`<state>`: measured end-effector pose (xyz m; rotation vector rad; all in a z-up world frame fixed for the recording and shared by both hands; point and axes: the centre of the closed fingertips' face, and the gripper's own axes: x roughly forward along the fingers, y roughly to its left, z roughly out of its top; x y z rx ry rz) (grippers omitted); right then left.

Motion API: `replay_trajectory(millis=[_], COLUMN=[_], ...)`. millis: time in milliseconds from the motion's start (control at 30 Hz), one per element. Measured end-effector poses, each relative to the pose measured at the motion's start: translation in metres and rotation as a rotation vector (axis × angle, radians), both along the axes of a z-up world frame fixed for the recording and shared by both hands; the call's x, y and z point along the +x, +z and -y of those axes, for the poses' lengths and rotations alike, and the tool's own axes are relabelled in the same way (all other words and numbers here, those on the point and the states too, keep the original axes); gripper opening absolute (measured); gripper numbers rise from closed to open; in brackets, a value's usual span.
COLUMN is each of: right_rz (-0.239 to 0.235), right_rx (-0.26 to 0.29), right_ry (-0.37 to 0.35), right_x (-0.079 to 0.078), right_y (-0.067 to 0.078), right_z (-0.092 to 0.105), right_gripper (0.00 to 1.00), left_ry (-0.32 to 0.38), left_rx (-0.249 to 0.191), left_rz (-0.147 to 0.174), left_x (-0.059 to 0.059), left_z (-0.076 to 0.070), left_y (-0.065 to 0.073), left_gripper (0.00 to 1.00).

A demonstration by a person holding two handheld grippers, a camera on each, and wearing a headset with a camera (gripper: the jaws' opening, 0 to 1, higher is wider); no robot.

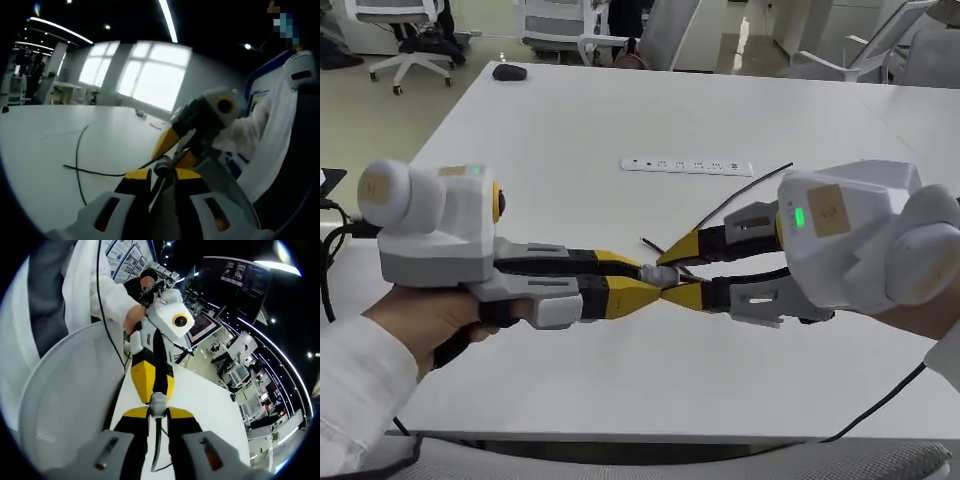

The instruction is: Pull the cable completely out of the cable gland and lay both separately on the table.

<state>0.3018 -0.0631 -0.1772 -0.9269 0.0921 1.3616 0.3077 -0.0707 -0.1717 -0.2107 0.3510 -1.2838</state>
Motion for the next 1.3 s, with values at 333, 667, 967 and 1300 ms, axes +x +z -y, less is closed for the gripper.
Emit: replay_trajectory(millis=[333, 667, 967, 1300], right_rz=[-0.029, -0.511, -0.743, -0.783], right_rx=[0.007, 0.462, 0.585, 0.62], right_ry=[0.031, -0.017, -0.044, -0.028], right_x=[-0.006, -0.006, -0.015, -0.021], right_y=[0.017, 0.057, 0.057, 0.06], right_z=[-0.001, 0.002, 0.006, 0.004], right_gripper=[0.13, 0.24, 0.26, 0.13], left_ry=[-0.002, -0.023, -0.089, -0.108], left_rx=[-0.085, -0.188, -0.29, -0.304], left_rz=[0.012, 0.004, -0.034, -0.053], left_x=[-0.005, -0.01, -0.013, -0.014], left_z=[-0.004, -0.017, -0.012, -0.005], left_y=[0.018, 0.031, 0.048, 0.054], left_gripper=[0.16, 0.15, 0.15, 0.16])
